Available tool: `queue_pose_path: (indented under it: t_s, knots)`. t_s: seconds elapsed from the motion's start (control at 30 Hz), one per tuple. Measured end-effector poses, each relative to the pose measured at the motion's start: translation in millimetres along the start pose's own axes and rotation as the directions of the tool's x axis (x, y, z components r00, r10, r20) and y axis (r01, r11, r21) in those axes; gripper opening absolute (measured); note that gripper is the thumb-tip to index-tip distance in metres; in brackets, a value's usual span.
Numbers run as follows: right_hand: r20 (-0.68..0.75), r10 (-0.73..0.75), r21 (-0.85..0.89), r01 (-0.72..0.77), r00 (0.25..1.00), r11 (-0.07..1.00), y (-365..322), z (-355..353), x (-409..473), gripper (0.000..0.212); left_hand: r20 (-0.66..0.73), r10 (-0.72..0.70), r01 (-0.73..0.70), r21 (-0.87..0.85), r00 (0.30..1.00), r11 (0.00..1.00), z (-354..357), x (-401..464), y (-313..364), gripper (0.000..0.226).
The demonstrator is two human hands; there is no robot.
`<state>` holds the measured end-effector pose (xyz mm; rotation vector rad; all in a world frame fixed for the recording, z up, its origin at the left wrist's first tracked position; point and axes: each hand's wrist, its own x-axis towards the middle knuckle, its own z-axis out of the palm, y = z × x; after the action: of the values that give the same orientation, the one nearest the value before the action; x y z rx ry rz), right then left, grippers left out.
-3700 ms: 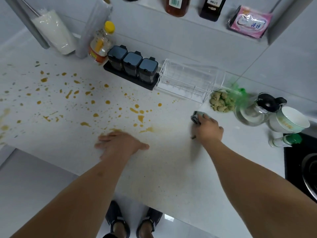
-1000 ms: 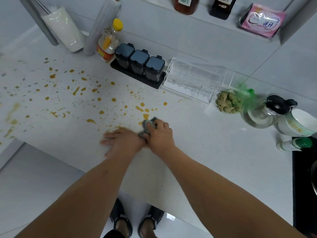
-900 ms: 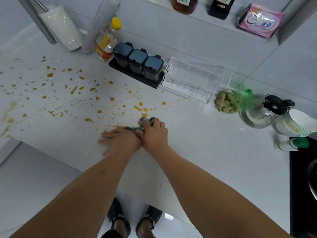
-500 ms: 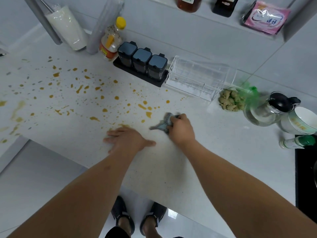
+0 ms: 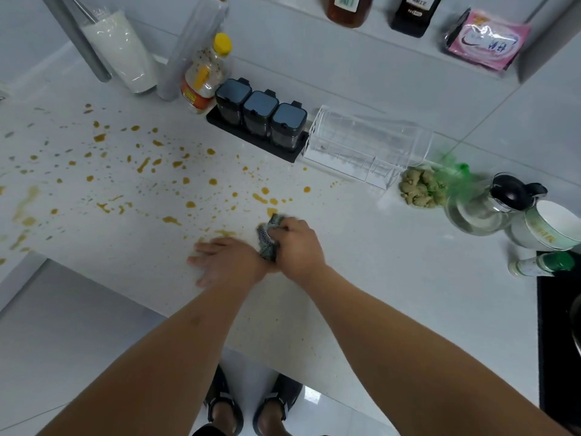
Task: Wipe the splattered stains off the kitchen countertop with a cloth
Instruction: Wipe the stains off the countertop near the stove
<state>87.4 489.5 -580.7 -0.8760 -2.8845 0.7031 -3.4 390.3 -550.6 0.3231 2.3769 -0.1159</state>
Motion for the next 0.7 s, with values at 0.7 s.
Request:
queue_pose_path:
  t_s: [0.7]
  knots:
    - [0.130, 0.207, -0.143, -0.188, 0.970, 0.972, 85.9, -41.8, 12.3, 0.062, 0.047, -0.071, 0.067, 0.076, 0.996, 0.995, -8.6, 0.8, 10.0, 0.174]
